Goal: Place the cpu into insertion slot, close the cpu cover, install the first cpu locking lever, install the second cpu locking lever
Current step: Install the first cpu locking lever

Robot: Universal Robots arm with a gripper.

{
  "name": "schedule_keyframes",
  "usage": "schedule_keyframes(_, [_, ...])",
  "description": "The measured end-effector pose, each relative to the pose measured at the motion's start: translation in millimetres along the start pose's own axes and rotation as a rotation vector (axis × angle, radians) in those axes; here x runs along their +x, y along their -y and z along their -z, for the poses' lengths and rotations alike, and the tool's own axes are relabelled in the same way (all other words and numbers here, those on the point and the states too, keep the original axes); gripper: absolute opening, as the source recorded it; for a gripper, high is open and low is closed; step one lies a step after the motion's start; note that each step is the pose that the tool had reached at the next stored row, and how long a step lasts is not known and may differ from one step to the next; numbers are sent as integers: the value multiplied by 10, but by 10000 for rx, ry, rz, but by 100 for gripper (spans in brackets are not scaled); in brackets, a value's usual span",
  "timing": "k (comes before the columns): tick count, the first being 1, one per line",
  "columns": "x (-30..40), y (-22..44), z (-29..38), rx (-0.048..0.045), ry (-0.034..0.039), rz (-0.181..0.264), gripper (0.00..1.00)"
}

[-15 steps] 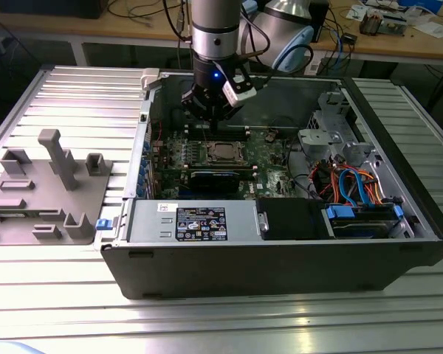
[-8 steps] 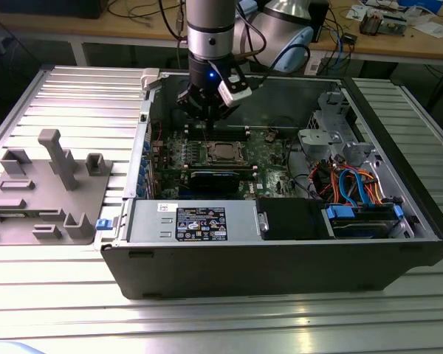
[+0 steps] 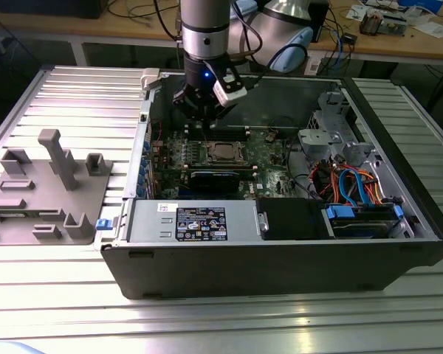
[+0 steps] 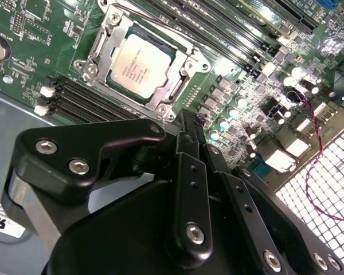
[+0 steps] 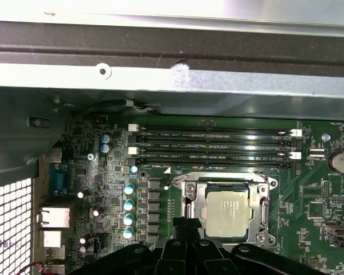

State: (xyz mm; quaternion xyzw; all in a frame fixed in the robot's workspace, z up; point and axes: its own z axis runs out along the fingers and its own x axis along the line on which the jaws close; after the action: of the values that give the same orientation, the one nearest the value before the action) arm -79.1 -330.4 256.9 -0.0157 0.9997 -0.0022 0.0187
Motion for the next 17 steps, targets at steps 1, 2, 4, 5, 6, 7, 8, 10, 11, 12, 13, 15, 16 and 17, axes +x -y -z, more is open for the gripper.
schedule_keyframes(1, [0,0,0,0,0,1,11])
schedule_keyframes(2, [3,0,0,-1,1,0,11])
schedule_keyframes(4, [4,0,0,0,0,0,11])
schedule_keyframes(5, [4,0,0,-1,0,0,11])
schedule_keyframes(6, [6,0,0,-1,0,-1,11])
schedule_keyframes(7, [9,0,0,0,0,-2,11])
schedule_keyframes(8, [11,0,0,0,0,0,11])
schedule_keyframes(10, [14,0,0,-1,0,0,11])
schedule_keyframes(11, [20,-1,1,0,0,-1,11])
schedule_keyframes(12, [25,-1,1,-1,0,0,11])
schedule_keyframes(13, [35,-1,1,-1,0,0,11])
schedule_keyframes(15, [50,-1,2,-1,1,0,11])
schedule_keyframes(16, [65,-2,2,-1,1,0,11])
schedule_keyframes(17, [74,-2,3,-1,1,0,11])
